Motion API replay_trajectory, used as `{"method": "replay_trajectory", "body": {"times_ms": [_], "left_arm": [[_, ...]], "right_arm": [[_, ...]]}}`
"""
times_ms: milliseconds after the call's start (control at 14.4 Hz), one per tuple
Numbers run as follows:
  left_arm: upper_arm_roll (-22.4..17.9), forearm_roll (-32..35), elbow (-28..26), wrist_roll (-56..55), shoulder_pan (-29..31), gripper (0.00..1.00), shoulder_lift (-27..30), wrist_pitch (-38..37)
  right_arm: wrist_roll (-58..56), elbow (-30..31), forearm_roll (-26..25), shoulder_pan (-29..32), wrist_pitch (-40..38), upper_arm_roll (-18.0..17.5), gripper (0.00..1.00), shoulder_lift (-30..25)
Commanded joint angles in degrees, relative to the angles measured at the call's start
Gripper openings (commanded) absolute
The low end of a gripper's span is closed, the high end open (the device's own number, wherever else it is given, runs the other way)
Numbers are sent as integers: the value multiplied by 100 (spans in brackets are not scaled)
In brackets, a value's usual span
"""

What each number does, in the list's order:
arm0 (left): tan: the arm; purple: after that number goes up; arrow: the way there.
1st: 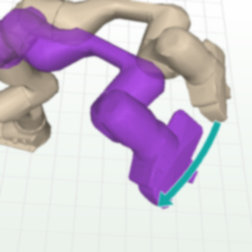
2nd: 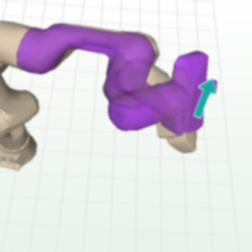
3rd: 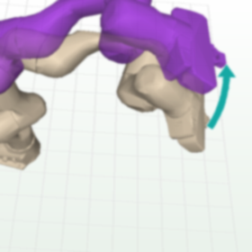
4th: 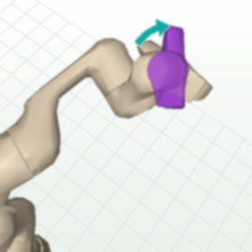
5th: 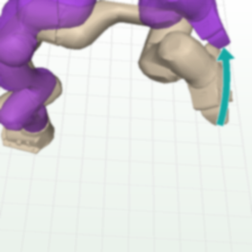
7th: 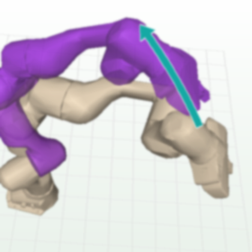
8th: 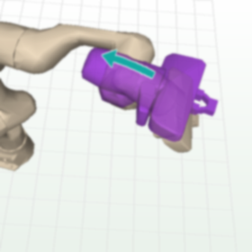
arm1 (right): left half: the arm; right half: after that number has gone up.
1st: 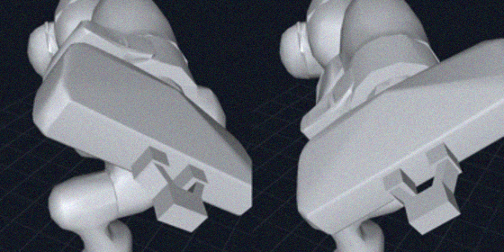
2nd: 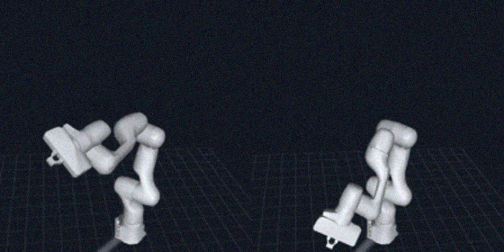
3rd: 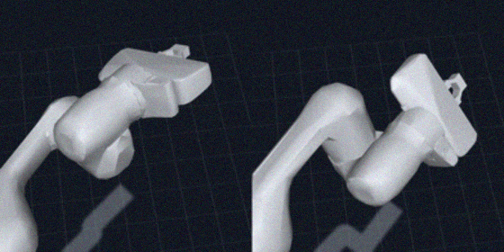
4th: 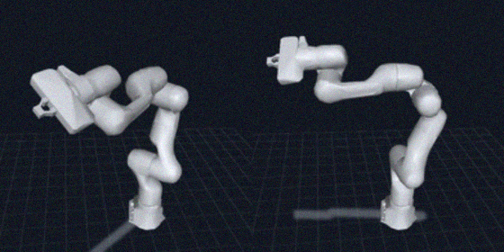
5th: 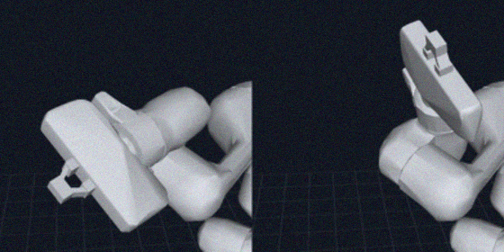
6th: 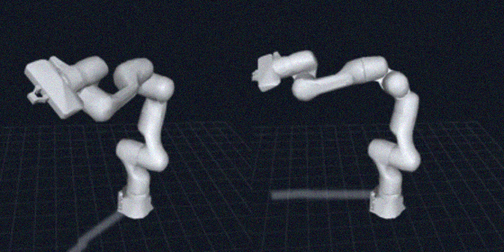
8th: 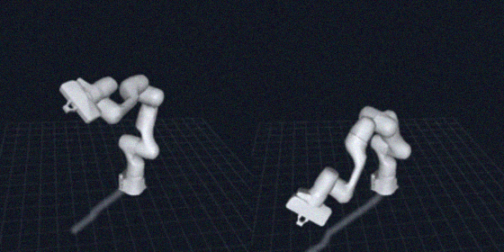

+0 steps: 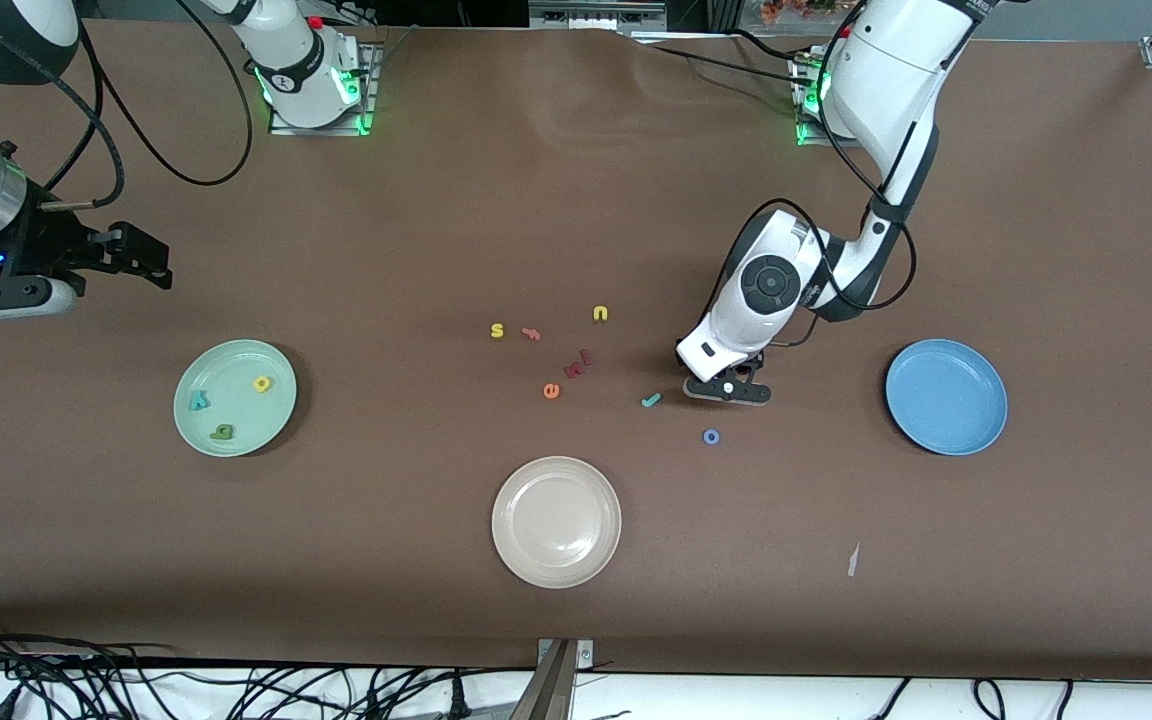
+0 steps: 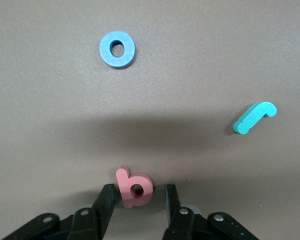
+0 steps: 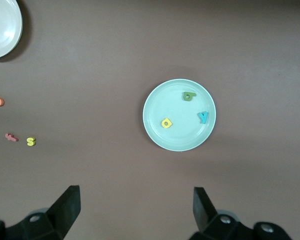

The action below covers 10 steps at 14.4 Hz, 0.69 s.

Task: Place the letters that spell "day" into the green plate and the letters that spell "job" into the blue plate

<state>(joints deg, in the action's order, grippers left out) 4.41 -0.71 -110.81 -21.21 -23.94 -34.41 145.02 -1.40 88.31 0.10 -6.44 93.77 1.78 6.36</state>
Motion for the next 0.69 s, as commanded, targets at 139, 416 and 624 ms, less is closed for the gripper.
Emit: {"method": "replay_trajectory", "body": {"times_ms": [139, 416, 624], "left_arm": [[-54, 167, 104, -85, -5, 38, -65, 0], [-54, 246, 104, -94, 4, 34, -74, 0], [-54, 246, 95, -94, 4, 29, -74, 0]], "right_arm": [[25, -68, 43, -50, -34, 60, 100, -12], [-18, -164, 51, -15, -34, 69, 100, 6], [-27, -156, -63, -77, -70, 60, 100, 15]]}}
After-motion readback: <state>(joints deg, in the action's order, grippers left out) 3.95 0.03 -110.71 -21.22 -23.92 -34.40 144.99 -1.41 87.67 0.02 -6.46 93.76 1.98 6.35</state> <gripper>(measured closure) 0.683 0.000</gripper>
